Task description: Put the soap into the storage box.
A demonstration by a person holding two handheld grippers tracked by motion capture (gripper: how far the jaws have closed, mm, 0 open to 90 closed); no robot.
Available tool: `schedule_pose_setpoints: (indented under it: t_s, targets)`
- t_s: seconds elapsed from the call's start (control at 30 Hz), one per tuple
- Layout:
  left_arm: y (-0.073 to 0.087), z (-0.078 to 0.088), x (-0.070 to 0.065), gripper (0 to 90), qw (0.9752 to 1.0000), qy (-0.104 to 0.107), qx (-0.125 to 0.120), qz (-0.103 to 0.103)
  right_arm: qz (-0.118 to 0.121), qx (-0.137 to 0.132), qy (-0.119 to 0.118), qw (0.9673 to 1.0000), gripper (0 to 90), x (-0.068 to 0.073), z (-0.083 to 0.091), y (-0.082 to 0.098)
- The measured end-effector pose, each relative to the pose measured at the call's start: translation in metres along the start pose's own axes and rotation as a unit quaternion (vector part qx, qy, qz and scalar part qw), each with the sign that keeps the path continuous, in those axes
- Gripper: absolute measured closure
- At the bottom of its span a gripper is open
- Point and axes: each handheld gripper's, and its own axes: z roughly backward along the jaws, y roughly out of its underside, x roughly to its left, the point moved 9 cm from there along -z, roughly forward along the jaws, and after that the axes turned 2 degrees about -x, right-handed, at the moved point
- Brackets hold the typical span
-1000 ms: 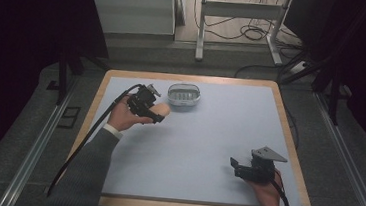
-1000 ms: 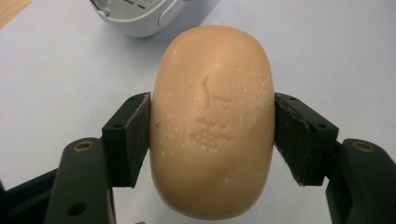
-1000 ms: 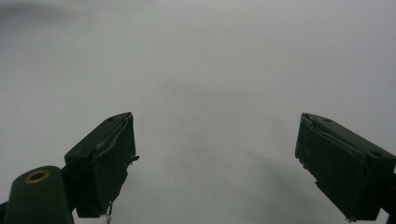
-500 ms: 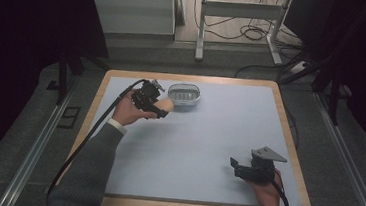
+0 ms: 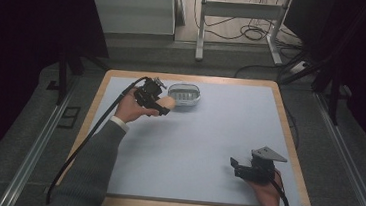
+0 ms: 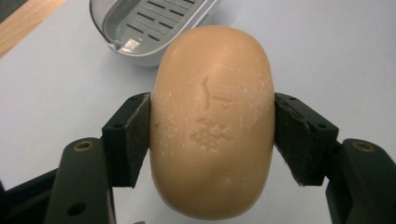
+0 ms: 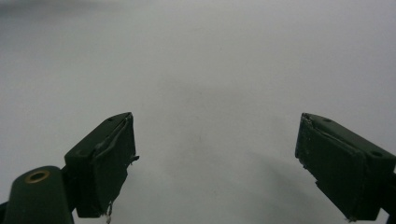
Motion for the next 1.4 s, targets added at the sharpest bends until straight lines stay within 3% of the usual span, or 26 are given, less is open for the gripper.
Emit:
schedule_pose_setpoints:
  t_s: [0.27, 0.4, 0.47, 0.67, 0.73, 1.4]
  targets:
    - [-0.008, -0.005, 0.004, 32.6, 1.0, 0.004, 0.003, 0.003, 0.002, 0.001, 0.002, 1.0, 12.2, 0.0, 0.0, 0.0]
    - [-0.011, -0.007, 0.008, 32.6, 0.9999, -0.001, 0.01, -0.005, 0.003, 0.001, 0.002, 1.0, 12.1, 0.0, 0.0, 0.0]
    - [-0.015, -0.008, 0.008, 32.6, 1.0, 0.001, 0.001, 0.003, 0.002, 0.001, 0.002, 1.0, 12.2, 0.0, 0.0, 0.0]
    - [-0.021, -0.013, 0.011, 32.7, 1.0, -0.002, 0.007, -0.003, 0.002, 0.002, 0.002, 1.0, 12.2, 0.0, 0.0, 0.0]
    - [-0.023, -0.015, 0.013, 32.7, 0.9998, -0.004, 0.014, -0.015, 0.002, 0.001, 0.001, 1.0, 12.1, 0.0, 0.0, 0.0]
    - [-0.038, -0.033, 0.018, 32.7, 0.9996, -0.001, 0.018, -0.02, -0.001, 0.002, -0.001, 1.0, 12.1, 0.0, 0.0, 0.0]
